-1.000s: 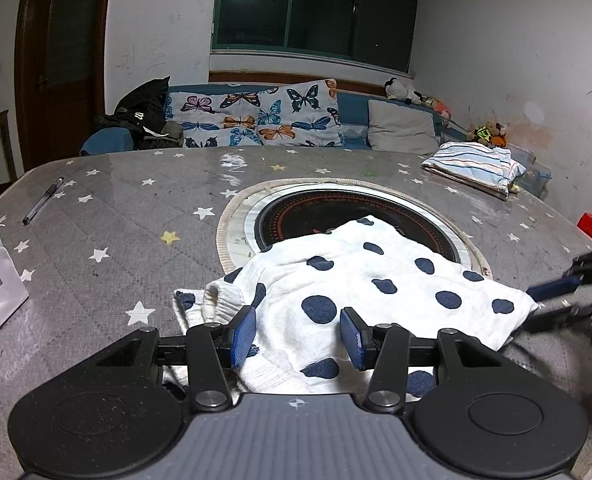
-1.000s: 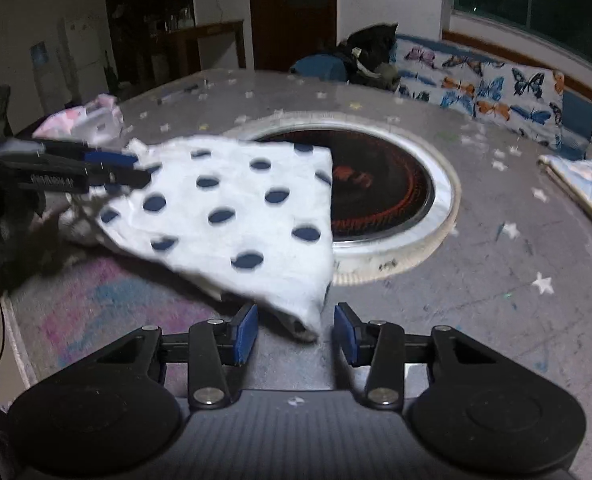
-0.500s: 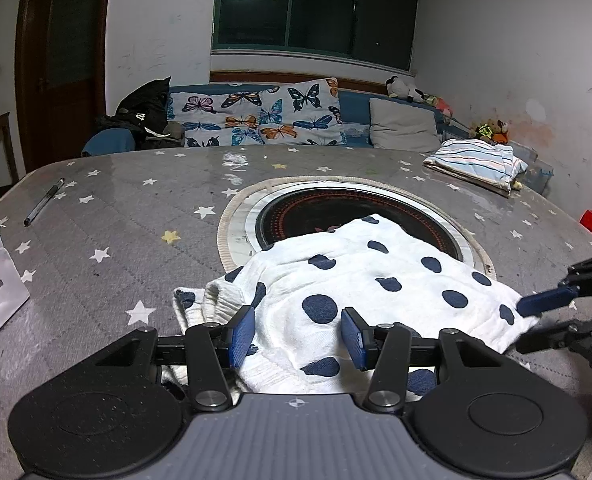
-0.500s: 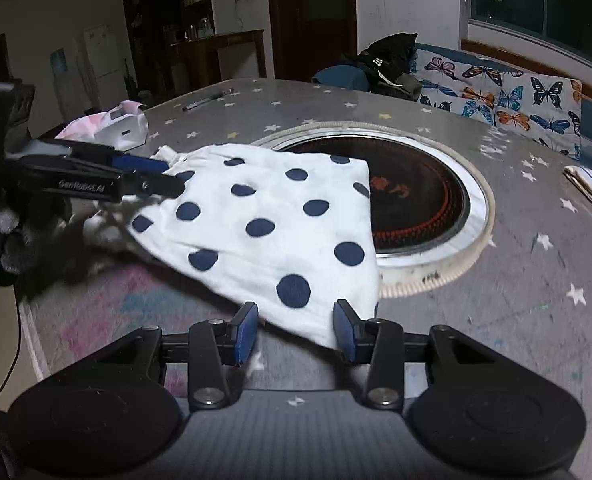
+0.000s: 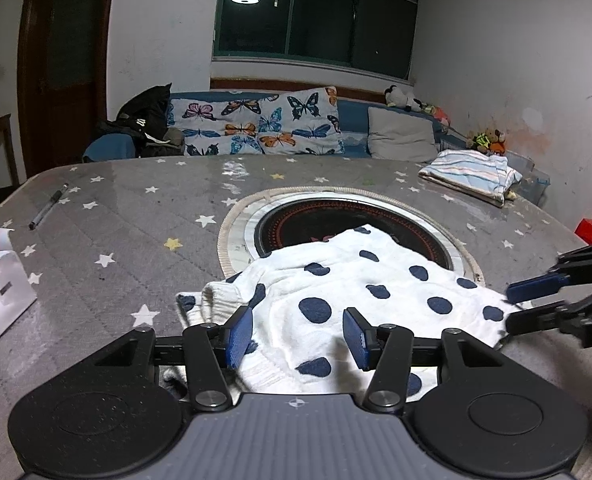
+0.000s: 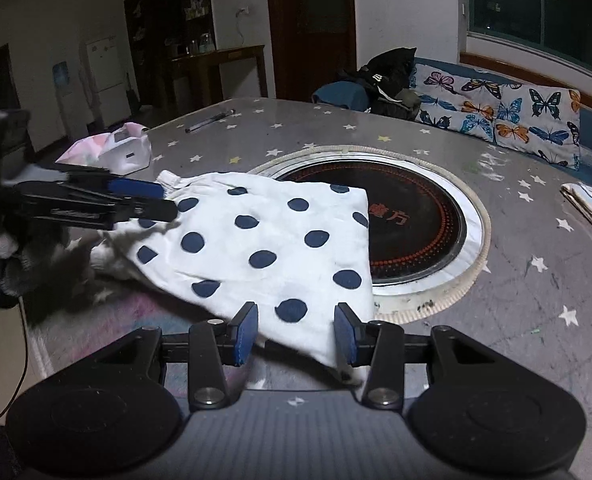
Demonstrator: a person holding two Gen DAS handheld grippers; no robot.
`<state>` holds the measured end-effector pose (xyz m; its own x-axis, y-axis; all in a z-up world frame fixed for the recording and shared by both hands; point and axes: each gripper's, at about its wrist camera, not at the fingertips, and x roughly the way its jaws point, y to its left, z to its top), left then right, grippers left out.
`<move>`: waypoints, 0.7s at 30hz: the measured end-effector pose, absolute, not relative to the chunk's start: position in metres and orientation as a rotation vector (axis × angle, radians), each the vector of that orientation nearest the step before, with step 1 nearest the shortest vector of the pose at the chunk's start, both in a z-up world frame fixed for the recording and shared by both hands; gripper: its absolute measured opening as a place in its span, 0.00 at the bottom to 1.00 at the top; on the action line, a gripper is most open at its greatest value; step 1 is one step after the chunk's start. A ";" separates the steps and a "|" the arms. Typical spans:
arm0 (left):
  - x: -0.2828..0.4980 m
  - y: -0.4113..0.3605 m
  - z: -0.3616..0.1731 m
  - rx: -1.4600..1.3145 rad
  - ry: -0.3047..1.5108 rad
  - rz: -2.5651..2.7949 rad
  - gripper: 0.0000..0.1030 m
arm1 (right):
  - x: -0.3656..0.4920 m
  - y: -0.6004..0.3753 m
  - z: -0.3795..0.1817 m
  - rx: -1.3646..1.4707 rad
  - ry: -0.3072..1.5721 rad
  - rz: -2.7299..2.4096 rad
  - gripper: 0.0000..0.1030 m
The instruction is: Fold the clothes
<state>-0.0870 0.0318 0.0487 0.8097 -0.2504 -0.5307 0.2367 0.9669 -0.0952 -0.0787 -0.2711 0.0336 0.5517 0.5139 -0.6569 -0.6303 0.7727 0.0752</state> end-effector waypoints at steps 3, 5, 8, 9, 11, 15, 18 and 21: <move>-0.098 0.037 0.050 -0.020 0.569 -0.249 0.54 | -0.075 -0.268 0.025 -0.192 0.740 0.672 0.41; -0.104 0.041 0.050 -0.015 0.574 -0.239 0.55 | -0.077 -0.267 0.026 -0.205 0.736 0.675 0.41; -0.114 0.044 0.048 -0.018 0.581 -0.235 0.57 | -0.081 -0.263 0.035 -0.214 0.702 0.687 0.42; -0.116 0.044 0.047 -0.019 0.583 -0.235 0.58 | -0.080 -0.260 0.037 -0.216 0.694 0.693 0.42; -0.120 0.044 0.046 -0.019 0.586 -0.235 0.58 | -0.078 -0.253 0.038 -0.220 0.684 0.704 0.43; -0.123 0.043 0.039 -0.006 0.613 -0.220 0.58 | -0.072 -0.240 0.029 -0.234 0.705 0.718 0.46; -0.125 0.047 0.037 -0.033 0.626 -0.215 0.61 | -0.072 -0.236 0.024 -0.254 0.729 0.718 0.46; -0.128 0.053 0.044 -0.059 0.608 -0.194 0.69 | -0.076 -0.233 0.033 -0.272 0.699 0.733 0.48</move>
<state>-0.1277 0.0535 0.0439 0.8030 -0.1989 -0.5619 0.1639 0.9800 -0.1126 -0.0757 -0.2328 0.0335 0.5327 0.5190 -0.6685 -0.6923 0.7215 0.0085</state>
